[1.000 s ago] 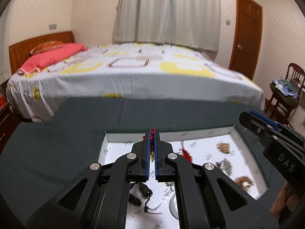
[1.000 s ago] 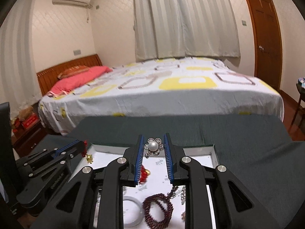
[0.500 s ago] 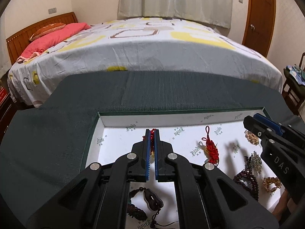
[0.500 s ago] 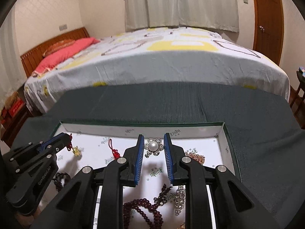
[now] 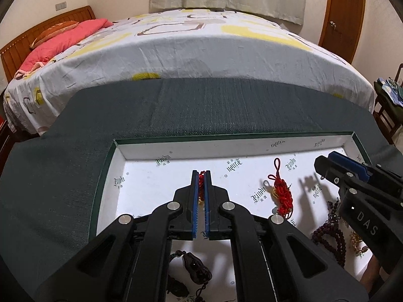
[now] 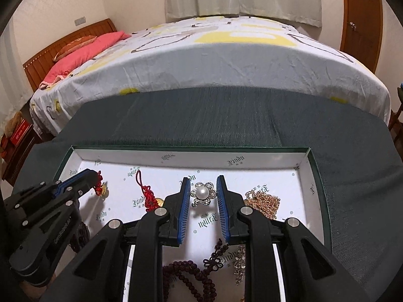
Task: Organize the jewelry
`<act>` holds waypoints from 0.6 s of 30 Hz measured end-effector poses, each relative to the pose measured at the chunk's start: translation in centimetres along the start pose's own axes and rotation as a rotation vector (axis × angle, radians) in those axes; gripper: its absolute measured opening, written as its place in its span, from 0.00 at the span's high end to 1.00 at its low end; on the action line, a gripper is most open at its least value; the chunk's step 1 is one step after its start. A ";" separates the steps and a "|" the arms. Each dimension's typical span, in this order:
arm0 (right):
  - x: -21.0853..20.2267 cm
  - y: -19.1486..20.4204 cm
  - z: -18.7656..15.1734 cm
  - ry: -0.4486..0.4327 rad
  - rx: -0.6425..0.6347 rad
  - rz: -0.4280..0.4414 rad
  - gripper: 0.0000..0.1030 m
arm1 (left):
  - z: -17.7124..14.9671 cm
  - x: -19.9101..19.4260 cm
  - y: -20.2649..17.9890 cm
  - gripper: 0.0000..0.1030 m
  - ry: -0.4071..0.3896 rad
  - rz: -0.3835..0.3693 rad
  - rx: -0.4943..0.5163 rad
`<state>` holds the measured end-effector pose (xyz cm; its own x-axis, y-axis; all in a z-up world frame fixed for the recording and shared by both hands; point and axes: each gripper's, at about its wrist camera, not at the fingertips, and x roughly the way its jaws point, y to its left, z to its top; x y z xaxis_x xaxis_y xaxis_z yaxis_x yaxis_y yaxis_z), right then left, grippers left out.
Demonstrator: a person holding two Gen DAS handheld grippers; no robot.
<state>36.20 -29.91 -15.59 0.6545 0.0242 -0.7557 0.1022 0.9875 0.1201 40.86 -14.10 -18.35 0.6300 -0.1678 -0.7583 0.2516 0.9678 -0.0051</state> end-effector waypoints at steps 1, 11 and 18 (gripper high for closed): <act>0.0 0.0 0.0 0.004 0.001 0.000 0.71 | 0.0 0.0 0.0 0.92 0.001 0.001 0.001; -1.7 0.1 -0.2 -0.072 -0.001 -0.028 0.30 | 0.0 -1.5 -0.1 0.31 -0.057 0.029 0.006; -4.1 -0.7 -1.1 -0.101 0.008 -0.063 0.24 | -0.6 -4.3 0.3 0.12 -0.092 0.065 0.006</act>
<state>32.62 -30.49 -13.29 0.7187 -0.0537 -0.6932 0.1512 0.9852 0.0805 37.76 -13.02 -15.53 0.7097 -0.1212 -0.6940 0.2121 0.9761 0.0465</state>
